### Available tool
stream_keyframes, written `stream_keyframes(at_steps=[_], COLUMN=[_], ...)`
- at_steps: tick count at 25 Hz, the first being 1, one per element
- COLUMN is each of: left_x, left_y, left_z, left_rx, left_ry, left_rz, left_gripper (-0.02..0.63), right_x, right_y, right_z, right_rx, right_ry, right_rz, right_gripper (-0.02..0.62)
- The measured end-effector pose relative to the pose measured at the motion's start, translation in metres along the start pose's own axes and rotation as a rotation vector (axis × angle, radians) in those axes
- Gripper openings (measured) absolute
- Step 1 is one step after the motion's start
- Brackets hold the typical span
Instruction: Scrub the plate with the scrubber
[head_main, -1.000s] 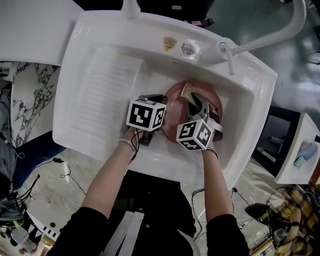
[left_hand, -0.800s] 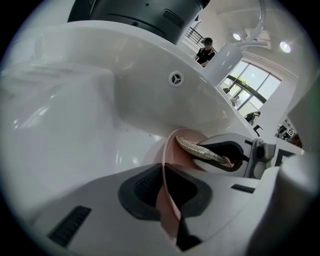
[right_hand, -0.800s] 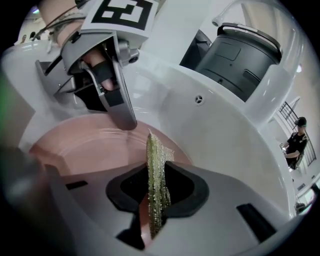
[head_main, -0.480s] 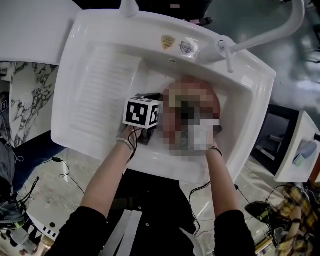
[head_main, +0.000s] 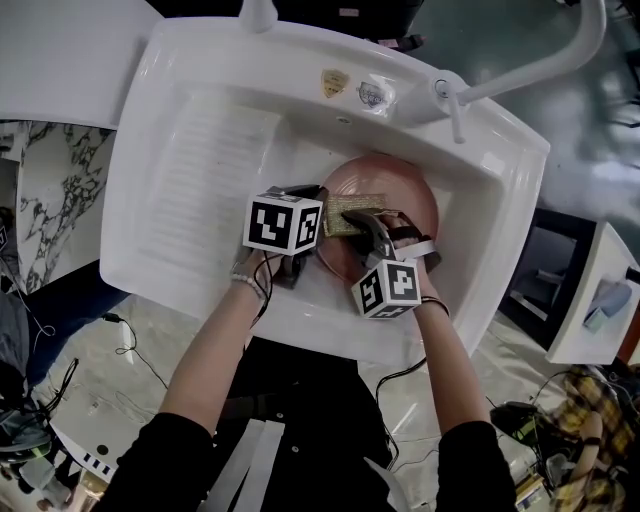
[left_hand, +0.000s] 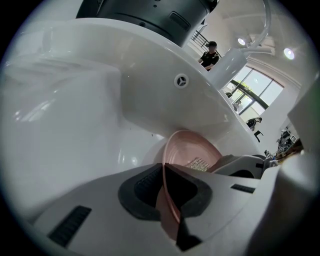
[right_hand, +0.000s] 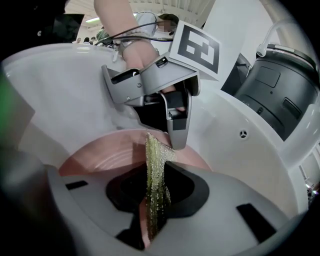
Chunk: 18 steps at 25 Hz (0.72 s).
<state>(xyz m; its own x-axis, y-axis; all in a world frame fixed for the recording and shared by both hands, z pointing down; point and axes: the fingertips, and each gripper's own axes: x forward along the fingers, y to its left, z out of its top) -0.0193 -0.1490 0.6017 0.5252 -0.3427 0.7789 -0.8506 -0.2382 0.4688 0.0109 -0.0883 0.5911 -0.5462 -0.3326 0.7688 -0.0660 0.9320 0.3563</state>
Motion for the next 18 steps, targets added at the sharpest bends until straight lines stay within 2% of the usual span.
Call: stream_keyframes(at_steps=[7,18], left_x=[0.001,0.002], left_y=[0.002,0.002], left_z=[0.0,-0.001], left_rx=[0.014,0.027], left_ry=[0.005,0.005], left_rz=[0.017,0.018], left_gripper=[0.014,0.012], right_x=[-0.007,-0.034], right_y=[0.026,0.056], right_z=[0.008,0.013], right_rx=[-0.018,0.085], right_ry=[-0.044,-0.074], right_rz=[0.128,0.363], right_gripper=[0.081,0.081])
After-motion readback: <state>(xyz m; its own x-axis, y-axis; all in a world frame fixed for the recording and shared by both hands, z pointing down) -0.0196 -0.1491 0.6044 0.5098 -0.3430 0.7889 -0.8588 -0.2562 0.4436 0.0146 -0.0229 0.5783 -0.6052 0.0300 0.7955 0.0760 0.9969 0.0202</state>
